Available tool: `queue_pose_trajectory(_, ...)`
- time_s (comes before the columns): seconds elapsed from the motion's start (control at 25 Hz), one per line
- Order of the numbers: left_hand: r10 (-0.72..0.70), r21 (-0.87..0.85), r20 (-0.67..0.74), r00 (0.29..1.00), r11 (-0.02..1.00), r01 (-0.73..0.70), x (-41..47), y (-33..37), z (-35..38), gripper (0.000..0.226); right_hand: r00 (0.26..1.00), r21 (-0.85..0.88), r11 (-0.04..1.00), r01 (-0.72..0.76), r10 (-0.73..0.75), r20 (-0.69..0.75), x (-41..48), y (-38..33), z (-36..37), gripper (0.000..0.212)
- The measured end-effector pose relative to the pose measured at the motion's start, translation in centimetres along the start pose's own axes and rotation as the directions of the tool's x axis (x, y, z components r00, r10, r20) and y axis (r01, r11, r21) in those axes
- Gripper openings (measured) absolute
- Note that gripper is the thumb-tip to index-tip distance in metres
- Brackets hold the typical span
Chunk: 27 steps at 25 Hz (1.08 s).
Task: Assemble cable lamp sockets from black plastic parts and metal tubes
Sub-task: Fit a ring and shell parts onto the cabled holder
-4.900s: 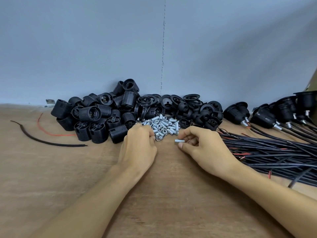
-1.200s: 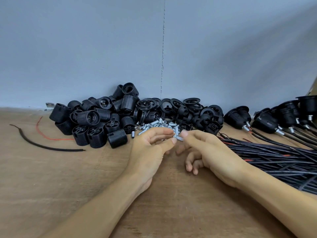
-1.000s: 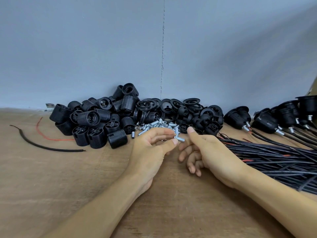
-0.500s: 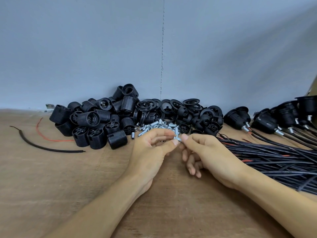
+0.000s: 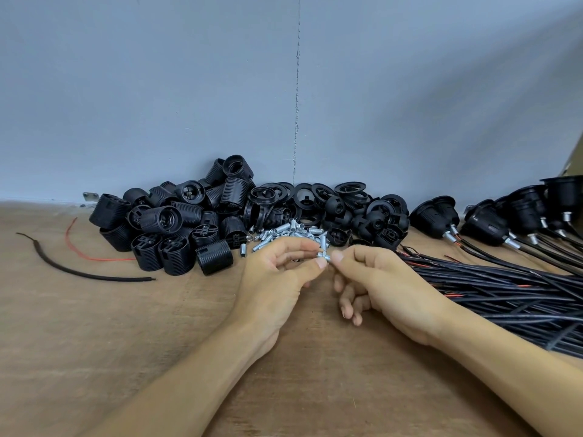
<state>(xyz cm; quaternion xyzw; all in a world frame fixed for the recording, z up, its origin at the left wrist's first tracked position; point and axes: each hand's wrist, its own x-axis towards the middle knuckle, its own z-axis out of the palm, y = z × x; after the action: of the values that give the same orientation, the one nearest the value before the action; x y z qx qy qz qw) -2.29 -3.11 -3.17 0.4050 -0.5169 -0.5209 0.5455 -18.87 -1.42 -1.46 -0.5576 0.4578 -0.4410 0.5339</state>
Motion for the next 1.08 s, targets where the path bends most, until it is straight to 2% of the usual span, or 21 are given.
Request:
queue_pose_trajectory(0.12,-0.006,-0.007,-0.003,1.0,1.0,0.006,0.0,0.0,0.0,0.02,0.999,0.026,0.999,-0.02,0.021,-0.048,0.0,0.0,0.1,0.037)
queue_pose_trajectory(0.24,-0.009,-0.02,0.002,1.0,1.0,0.01,0.0,0.1,0.0,0.02,1.0,-0.026,1.0,-0.003,0.003,0.003,-0.2,-0.1,0.1,0.032)
queue_pose_trajectory(0.32,-0.013,-0.011,0.004,1.0,1.0,0.013,-0.1,0.2,0.0,0.019,0.999,-0.004,0.999,-0.032,0.032,0.0,-0.1,0.0,0.3,0.04)
queue_pose_trajectory(0.4,-0.02,-0.015,-0.002,1.0,1.0,0.02,0.0,0.2,0.0,0.019,0.991,0.007,1.0,-0.001,0.002,-0.134,0.3,0.0,0.3,0.039)
queue_pose_trajectory(0.48,-0.028,-0.015,-0.019,0.999,1.0,0.028,-0.1,0.3,0.0,0.021,0.925,-0.147,0.98,0.132,-0.175,-0.338,0.6,-0.2,-0.4,0.018)
queue_pose_trajectory(0.52,-0.025,0.007,-0.031,0.999,1.0,0.025,-0.1,0.3,0.0,0.023,0.865,-0.303,0.935,0.183,-0.299,-0.403,0.7,-0.3,-0.9,0.011)
queue_pose_trajectory(0.6,-0.02,0.044,-0.057,0.998,0.999,0.022,-0.2,0.3,0.1,0.027,0.778,-0.663,0.726,0.182,-0.519,-0.355,0.7,-0.3,-2.1,0.015)
queue_pose_trajectory(0.64,-0.021,0.032,-0.07,0.997,0.999,0.023,-0.2,0.4,0.2,0.028,0.78,-0.802,0.586,0.116,-0.554,-0.292,0.7,-0.2,-2.5,0.018)
queue_pose_trajectory(0.72,-0.032,-0.049,-0.072,0.997,0.998,0.028,-0.1,0.4,0.2,0.029,0.839,-0.936,0.35,-0.05,-0.494,-0.229,0.9,0.3,-3.0,0.027)
queue_pose_trajectory(0.8,-0.034,-0.089,-0.055,0.998,0.996,0.029,-0.1,0.5,0.3,0.028,0.878,-0.96,0.253,-0.117,-0.425,-0.219,1.0,0.7,-3.0,0.027)
queue_pose_trajectory(1.0,-0.017,0.006,-0.047,0.999,1.0,0.018,-0.2,0.3,0.2,0.019,0.89,-0.941,0.328,-0.083,-0.4,-0.218,0.8,0.5,-2.9,0.004)
queue_pose_trajectory(1.04,-0.004,0.026,-0.045,0.999,1.0,0.005,-0.1,0.2,0.2,0.016,0.884,-0.93,0.363,-0.055,-0.415,-0.215,0.7,0.5,-2.9,0.006)
queue_pose_trajectory(1.08,0.012,0.039,-0.037,0.999,0.999,-0.01,0.0,0.2,0.2,0.012,0.873,-0.892,0.452,-0.001,-0.435,-0.221,0.6,0.4,-2.8,0.007)
